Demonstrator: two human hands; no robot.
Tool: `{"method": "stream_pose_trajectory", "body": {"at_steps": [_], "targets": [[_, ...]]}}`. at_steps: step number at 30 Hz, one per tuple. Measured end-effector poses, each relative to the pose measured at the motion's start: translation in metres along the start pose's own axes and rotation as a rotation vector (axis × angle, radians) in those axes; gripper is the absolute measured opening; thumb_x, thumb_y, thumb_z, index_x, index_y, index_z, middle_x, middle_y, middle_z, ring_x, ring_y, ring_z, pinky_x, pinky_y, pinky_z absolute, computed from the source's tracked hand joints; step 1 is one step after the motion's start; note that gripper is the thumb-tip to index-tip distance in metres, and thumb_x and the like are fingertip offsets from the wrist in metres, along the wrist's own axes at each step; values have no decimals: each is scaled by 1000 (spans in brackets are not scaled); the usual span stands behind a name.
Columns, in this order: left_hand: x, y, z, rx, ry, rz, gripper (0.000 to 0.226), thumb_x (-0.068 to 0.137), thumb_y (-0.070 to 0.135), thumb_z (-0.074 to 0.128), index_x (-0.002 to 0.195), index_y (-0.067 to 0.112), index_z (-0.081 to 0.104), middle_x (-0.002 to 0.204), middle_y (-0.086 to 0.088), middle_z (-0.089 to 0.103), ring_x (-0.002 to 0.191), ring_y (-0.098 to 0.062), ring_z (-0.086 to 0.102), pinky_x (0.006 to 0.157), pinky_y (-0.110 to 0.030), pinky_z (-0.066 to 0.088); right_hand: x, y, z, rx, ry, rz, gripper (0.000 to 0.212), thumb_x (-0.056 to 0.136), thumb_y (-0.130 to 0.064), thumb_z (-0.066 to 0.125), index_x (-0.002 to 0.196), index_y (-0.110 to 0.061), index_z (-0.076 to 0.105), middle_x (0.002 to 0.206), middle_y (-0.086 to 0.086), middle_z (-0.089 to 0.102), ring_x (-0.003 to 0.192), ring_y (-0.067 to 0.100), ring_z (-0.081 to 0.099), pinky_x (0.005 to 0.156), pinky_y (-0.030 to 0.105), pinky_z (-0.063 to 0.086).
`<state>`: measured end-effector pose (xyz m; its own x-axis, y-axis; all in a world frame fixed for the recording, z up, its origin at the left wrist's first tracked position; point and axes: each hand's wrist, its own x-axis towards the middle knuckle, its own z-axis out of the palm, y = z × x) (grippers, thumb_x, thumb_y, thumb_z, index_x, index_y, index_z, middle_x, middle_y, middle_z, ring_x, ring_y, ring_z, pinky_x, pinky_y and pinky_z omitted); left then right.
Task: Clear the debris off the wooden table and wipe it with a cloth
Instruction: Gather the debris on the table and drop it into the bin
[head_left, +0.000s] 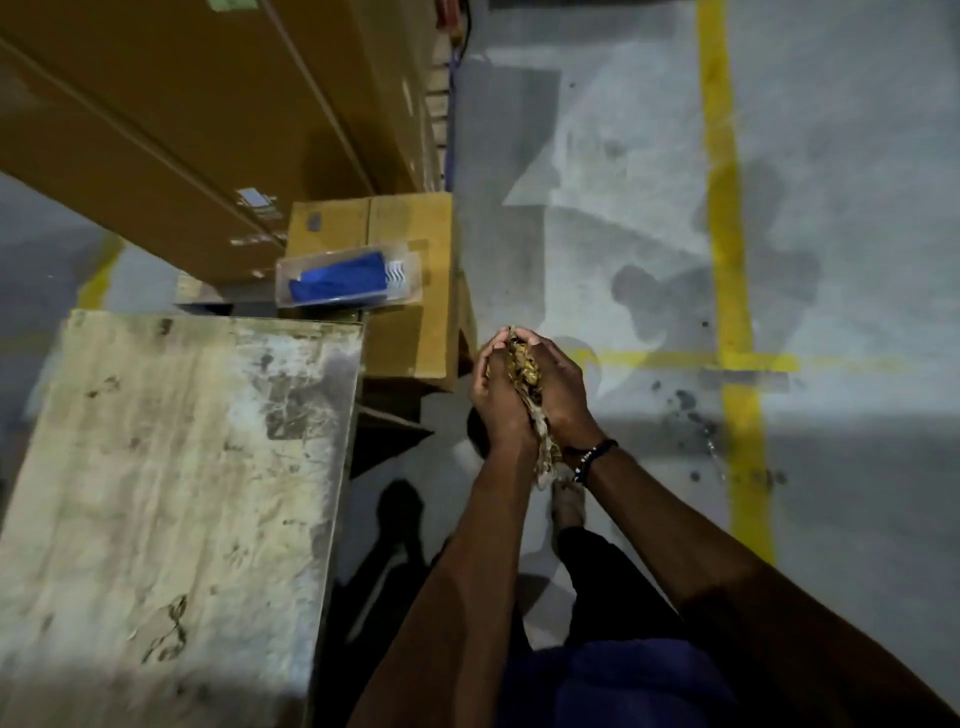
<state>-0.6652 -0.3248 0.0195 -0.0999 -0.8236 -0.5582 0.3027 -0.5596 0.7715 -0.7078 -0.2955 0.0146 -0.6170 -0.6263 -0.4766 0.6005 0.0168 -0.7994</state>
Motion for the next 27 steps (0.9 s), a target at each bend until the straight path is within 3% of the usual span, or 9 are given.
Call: {"method": "stream_pose_trajectory", "body": {"at_steps": [6,9,12,15,19,20,23,25,27], "targets": [[76,-84,3,126,51,-108,27,105,7,53,101,16,78,105,-6,78,102,-22,72,95,-34,57,73,62,-47,48,147,87,24,108,-8,54,123,-5,72,112,-1,78,107,15,72,95,24,55],[129,-141,-9,126,61,-167,25,104,8,55,101,14,79,106,-8,79,106,-28,72,101,-42,57,120,118,-71,121,213,154,22,109,-9,52,112,-12,74,101,-6,81,99,12,74,89,22,57],[185,-201,-28,121,77,-216,23,98,15,60,109,8,79,115,-15,77,111,-33,72,102,-43,57,168,181,-96,161,248,193,25,107,-11,57,105,-18,81,106,4,80,105,21,74,96,32,56],[241,-264,-45,82,35,-282,33,102,18,54,124,-3,68,123,-26,70,105,-30,71,88,-36,59,214,241,-123,175,264,181,31,108,-7,53,99,-15,82,102,6,80,99,20,74,94,32,57],[289,-315,-49,58,10,-413,41,113,20,36,134,-5,61,138,-30,61,124,-41,62,106,-42,51,271,305,-159,-14,313,181,31,112,-17,48,98,-18,75,91,-7,80,90,7,74,91,30,57],[299,-327,-51,63,3,-423,43,114,20,34,136,-6,60,133,-27,64,121,-41,63,105,-41,51,283,319,-167,-58,317,174,32,113,-21,47,99,-17,76,94,-4,80,93,11,74,93,34,57],[331,-359,-63,121,-1,-374,34,113,18,39,104,5,70,107,-17,71,97,-33,68,85,-38,61,309,351,-188,-83,272,138,41,109,-36,47,111,-7,75,112,18,76,112,32,71,105,48,55],[351,-375,-69,176,-2,-347,35,111,20,42,110,4,73,119,-22,72,111,-38,67,103,-47,56,324,362,-203,-135,289,134,50,106,-41,45,120,-1,72,123,24,73,122,36,68,109,46,53],[361,-382,-76,233,-20,-339,36,112,20,41,125,1,69,125,-17,71,120,-32,65,110,-43,51,331,364,-214,-210,309,146,48,112,-34,41,128,1,69,132,20,71,128,32,65,110,39,50]]}}
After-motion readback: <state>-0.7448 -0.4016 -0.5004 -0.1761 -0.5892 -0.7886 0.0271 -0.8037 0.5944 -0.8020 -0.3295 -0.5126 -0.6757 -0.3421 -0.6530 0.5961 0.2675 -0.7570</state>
